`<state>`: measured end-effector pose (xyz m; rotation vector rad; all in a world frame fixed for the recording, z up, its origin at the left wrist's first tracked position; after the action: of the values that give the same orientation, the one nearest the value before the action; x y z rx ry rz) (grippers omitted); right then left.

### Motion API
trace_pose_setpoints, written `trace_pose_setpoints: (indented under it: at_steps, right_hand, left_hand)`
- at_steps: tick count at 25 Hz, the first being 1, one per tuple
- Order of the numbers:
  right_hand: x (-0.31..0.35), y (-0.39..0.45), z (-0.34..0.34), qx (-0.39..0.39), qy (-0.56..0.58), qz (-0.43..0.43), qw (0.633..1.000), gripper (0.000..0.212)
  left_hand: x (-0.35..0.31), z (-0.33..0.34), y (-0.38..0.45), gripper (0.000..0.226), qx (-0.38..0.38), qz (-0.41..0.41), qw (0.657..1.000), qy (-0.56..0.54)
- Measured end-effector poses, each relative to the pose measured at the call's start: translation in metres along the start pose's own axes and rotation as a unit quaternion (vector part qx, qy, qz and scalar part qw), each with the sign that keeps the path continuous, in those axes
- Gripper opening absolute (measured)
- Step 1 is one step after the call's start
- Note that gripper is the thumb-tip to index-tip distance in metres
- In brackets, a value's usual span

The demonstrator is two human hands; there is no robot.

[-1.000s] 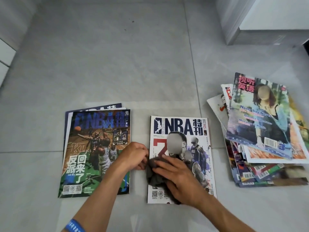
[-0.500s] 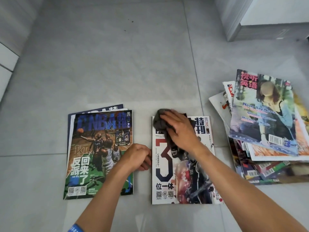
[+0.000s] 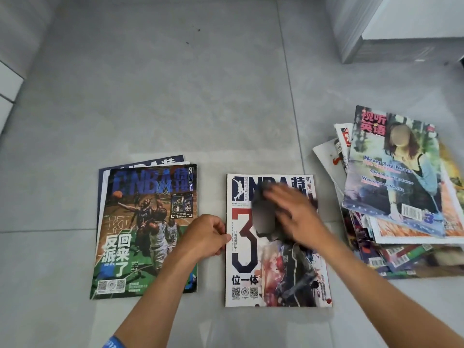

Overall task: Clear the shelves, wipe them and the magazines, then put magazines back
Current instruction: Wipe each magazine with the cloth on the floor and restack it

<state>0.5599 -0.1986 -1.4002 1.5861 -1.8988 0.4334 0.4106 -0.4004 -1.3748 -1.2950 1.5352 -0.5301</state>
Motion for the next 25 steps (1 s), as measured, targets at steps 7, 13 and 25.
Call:
trace_pose_setpoints:
  at_steps: [7,13,25]
  right_hand:
    - [0.015,-0.077,0.000,-0.018,-0.064,0.056,0.996,0.059]
    - [0.043,-0.143,0.005,0.056,-0.055,-0.037,0.996,0.056]
    - [0.022,-0.088,0.004,-0.030,-0.083,0.122,0.989,0.064]
  left_hand:
    - [-0.004,-0.001,-0.001,0.010,-0.011,0.007,1.000,0.005]
    - [0.001,-0.001,0.003,0.011,-0.012,0.006,1.000,0.012]
    - [-0.002,0.002,-0.014,0.011,-0.091,0.038,0.990,0.097]
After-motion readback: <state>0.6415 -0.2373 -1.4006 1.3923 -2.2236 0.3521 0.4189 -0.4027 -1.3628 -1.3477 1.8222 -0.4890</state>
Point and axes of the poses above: each hand's wrist, its own y-axis towards the middle knuckle, its own z-axis out of the palm, x = y × z, the point moved 2 cm from there along y, towards the middle knuckle, and after that the axes turned 9 degrees about -z, right-handed, at the moved point
